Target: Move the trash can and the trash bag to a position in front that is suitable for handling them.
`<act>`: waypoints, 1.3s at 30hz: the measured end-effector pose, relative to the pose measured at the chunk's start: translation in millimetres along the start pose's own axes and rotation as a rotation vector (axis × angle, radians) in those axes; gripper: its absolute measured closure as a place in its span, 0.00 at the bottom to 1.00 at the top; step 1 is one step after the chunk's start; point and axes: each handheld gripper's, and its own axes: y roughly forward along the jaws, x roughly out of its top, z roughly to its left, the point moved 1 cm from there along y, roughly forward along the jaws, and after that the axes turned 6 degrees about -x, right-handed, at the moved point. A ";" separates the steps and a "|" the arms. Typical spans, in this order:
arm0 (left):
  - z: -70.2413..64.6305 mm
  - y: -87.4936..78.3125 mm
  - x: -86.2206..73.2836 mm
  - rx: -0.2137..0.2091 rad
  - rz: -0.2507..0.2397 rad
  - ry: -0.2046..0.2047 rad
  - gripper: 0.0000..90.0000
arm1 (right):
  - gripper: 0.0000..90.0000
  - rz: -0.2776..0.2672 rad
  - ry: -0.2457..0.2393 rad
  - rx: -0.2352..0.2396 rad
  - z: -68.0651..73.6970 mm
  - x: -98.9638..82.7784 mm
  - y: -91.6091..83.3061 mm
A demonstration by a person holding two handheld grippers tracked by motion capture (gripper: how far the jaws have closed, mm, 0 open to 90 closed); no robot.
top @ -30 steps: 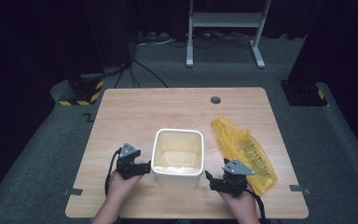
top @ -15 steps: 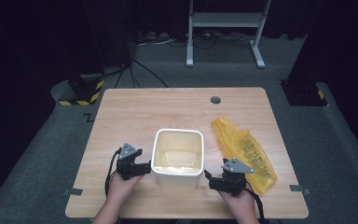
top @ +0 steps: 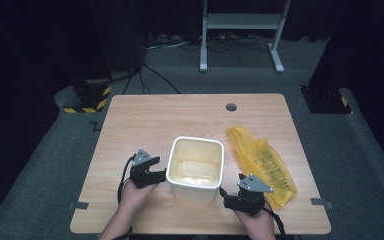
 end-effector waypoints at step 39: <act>22.9 -15.3 0.9 -0.002 0.016 0.045 0.28 | 0.16 0.001 0.015 -0.030 -13.1 -6.2 -19.5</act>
